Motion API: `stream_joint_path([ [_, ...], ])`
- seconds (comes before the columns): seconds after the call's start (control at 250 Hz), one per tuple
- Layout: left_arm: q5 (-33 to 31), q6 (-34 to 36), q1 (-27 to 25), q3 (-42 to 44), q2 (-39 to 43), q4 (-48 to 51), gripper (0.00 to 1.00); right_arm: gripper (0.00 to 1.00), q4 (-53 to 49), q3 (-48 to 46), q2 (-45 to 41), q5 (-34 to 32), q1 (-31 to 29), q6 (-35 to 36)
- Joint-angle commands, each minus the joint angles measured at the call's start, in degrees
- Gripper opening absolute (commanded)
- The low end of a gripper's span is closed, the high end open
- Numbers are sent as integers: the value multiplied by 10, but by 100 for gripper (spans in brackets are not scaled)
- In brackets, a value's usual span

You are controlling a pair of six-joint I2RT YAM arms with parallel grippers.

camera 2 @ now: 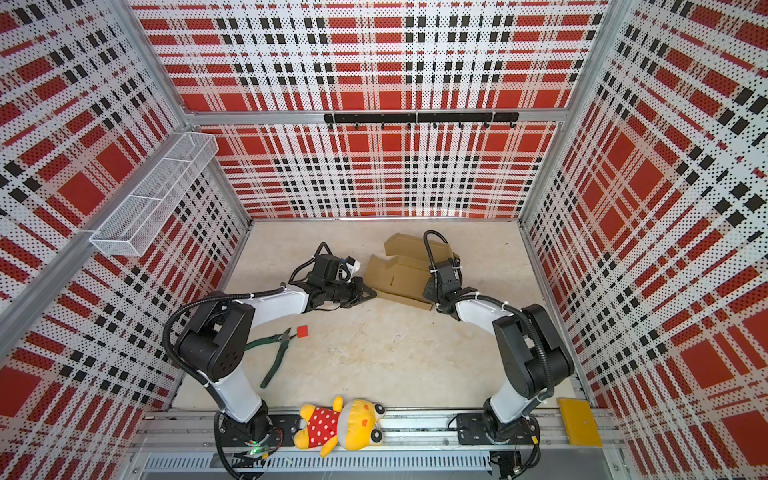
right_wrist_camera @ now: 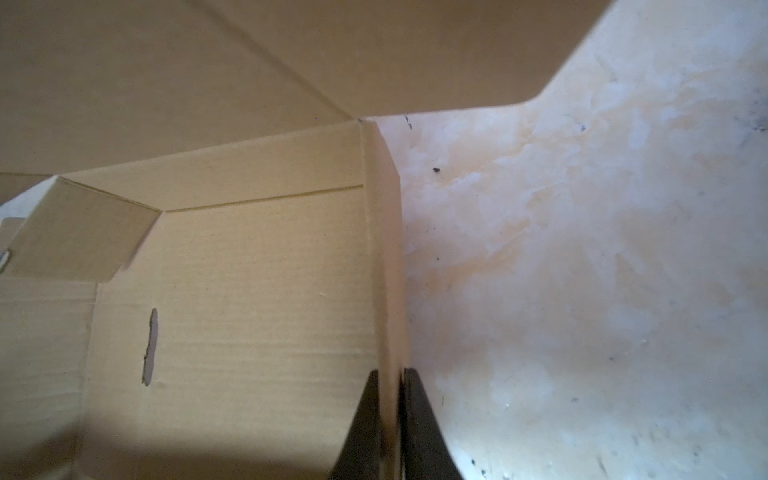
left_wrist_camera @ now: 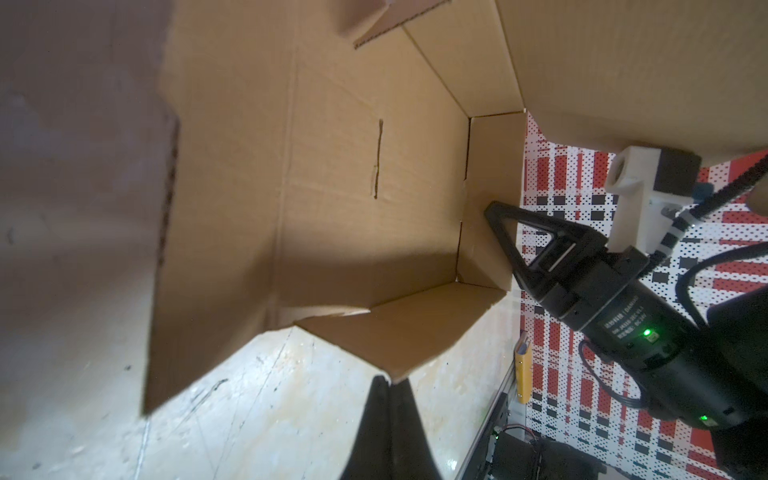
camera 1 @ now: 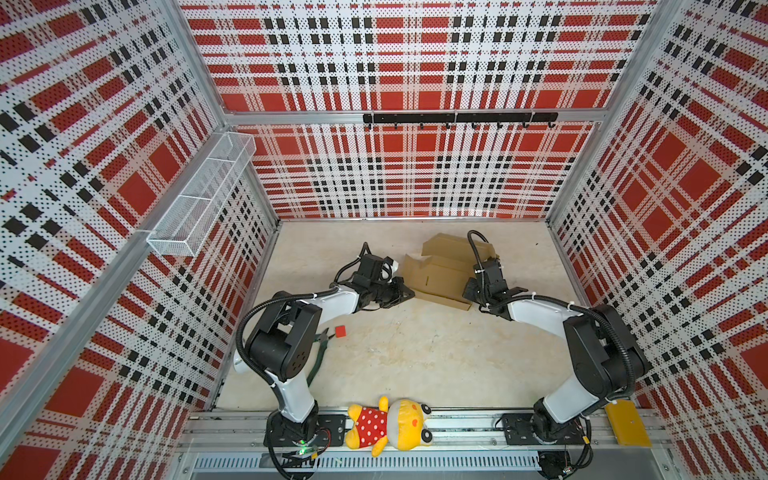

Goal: Fold the paper box
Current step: 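Raise the box wall with the left gripper toward the right gripper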

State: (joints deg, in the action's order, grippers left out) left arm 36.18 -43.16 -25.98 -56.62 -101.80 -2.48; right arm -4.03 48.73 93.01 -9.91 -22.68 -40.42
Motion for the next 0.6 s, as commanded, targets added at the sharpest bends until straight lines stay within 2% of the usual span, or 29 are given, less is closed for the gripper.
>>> stream_joint_path([
  [0.0,6,9,-8,-21,-12,-8,0,12,31,-3,-1,17,-2,-13],
  [0.596,26,13,-6,-45,-33,-24,0,12,68,-22,-14,30,-28,6],
])
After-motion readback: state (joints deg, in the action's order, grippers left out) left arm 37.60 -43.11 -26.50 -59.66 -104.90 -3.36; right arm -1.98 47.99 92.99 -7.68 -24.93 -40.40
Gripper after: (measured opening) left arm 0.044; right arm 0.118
